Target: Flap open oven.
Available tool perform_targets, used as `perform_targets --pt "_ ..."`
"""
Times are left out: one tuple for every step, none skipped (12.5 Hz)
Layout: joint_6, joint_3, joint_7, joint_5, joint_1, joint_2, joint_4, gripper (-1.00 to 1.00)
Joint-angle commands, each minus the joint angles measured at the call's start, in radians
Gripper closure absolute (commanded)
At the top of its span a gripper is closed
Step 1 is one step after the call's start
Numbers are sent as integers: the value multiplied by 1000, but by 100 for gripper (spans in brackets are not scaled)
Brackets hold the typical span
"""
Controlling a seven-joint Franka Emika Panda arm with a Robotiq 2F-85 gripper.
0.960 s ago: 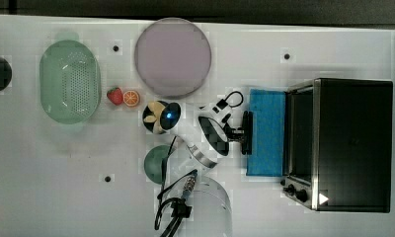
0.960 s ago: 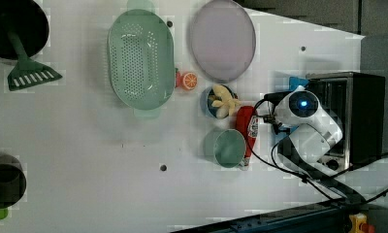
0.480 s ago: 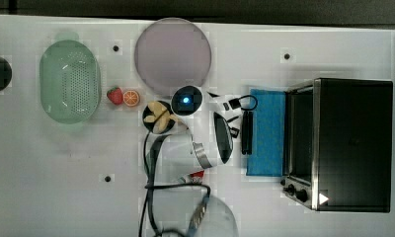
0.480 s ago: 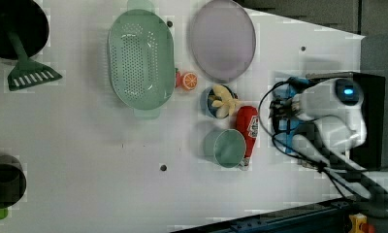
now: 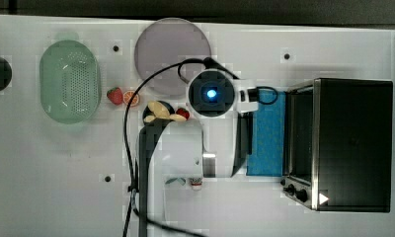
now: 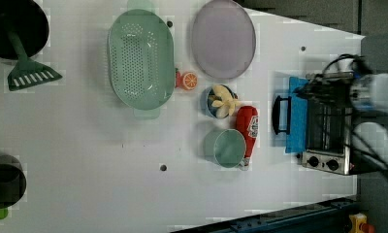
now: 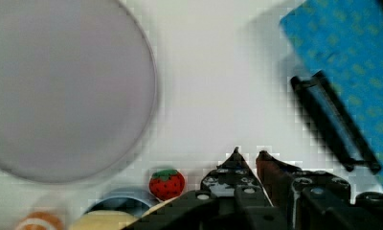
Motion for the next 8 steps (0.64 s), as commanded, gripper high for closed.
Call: perform_targets --pt "-115 -24 67 30 -13 -76 76 65" --pt "-172 -26 92 30 -14 -104 99 65" --pt "-236 -25 126 30 -13 -132 118 65" --pt "-288 -21 156 30 -13 -160 135 65" --pt "-330 -17 173 30 -12 -188 149 65" --pt "-375 -15 174 30 -12 -215 159 65" --pt "-414 -15 174 30 -12 -240 164 65" --pt "-442 -18 174 30 -12 -263 171 65"
